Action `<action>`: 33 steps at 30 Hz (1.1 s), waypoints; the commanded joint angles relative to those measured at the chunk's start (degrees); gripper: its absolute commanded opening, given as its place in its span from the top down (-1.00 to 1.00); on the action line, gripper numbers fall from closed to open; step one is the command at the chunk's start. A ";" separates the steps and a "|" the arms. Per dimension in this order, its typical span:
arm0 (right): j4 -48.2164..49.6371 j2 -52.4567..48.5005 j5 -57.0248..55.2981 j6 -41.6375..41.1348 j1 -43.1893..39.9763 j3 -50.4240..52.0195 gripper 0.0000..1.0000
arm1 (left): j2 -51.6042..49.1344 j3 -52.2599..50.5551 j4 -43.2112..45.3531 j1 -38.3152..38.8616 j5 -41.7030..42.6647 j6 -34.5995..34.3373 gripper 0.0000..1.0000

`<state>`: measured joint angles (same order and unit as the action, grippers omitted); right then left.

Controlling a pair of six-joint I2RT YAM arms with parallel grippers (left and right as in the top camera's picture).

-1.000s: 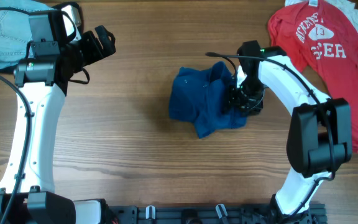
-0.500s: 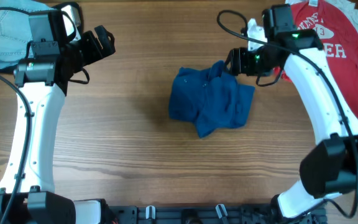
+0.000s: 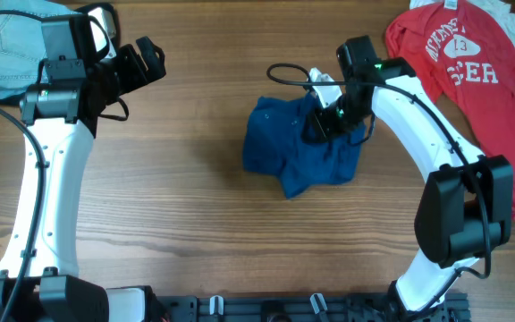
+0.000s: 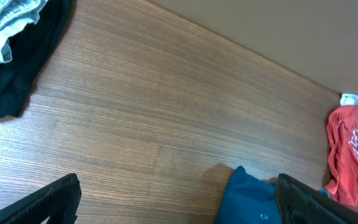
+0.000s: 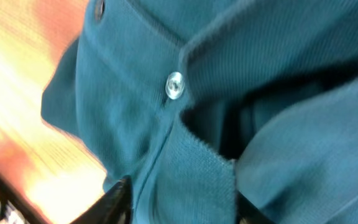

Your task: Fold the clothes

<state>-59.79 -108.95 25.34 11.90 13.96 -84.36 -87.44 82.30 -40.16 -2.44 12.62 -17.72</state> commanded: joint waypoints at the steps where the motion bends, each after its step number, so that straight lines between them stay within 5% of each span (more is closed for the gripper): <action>1: -4.83 0.46 5.53 1.60 0.07 0.85 0.60 | -0.35 0.22 0.00 -0.42 -0.72 0.98 -0.99; 7: -11.52 0.74 13.11 1.18 2.40 2.71 0.73 | -0.35 0.22 0.02 -0.42 -0.74 1.01 -1.00; 14: -15.02 1.62 -16.20 -23.15 3.43 2.97 0.75 | -0.37 0.22 0.07 -0.42 -2.29 1.01 -1.00; 24: -16.02 4.24 -11.72 -22.56 3.43 2.93 0.75 | -0.39 0.22 0.02 -0.42 -2.27 1.01 -1.00; 26: -12.17 7.85 -11.54 -22.99 3.17 1.79 0.59 | -0.39 0.22 0.04 -0.42 -2.29 1.01 -1.00; 28: -6.82 10.82 -11.56 -24.06 2.56 0.70 0.04 | -0.39 0.20 0.04 -0.42 -2.27 1.01 -1.00; 33: 6.14 11.26 -14.12 -24.00 2.10 0.70 -0.24 | -0.39 0.22 0.02 -0.42 -2.29 1.01 -1.00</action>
<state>-56.60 -96.73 12.86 -11.70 16.19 -82.98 -87.44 82.30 -40.23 -2.44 10.90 -17.69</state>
